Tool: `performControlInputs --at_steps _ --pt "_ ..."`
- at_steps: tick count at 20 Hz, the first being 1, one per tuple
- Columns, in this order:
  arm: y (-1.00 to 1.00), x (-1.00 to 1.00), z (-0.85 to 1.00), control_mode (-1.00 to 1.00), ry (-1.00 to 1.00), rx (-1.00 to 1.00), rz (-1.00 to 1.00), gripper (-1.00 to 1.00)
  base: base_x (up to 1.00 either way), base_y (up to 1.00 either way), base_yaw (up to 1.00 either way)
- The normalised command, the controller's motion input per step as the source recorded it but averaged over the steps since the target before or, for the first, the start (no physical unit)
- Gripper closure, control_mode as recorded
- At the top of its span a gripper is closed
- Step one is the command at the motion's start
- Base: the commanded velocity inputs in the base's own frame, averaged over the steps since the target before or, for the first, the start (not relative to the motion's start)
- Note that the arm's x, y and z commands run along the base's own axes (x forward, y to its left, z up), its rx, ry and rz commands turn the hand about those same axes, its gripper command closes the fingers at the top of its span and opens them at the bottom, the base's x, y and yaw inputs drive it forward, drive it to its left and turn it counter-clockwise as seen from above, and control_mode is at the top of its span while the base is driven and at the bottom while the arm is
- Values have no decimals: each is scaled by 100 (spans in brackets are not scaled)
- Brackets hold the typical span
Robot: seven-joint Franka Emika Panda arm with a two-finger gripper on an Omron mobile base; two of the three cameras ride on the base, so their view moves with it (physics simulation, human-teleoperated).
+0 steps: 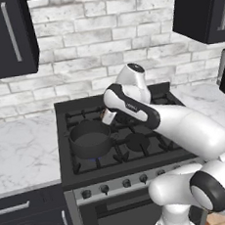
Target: Turn on the burner for the pot on the stove. Wait thirty seconds for the pot to heat up. Then add the mushroom to the pot.
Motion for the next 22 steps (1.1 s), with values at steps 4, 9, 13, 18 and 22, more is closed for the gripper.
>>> performControlInputs --at_steps 4,9,13,18,22 --pt "8 1 -17 -100 2 0 0 100 0 0 0" --pt "8 11 -19 -100 9 -2 0 100 0 0 0" --pt "14 11 -26 -100 4 -5 0 100 0 0 0" --pt "13 9 -26 -100 0 -4 0 100 0 0 0" --pt "4 11 -26 -100 0 -2 0 100 0 0 0"
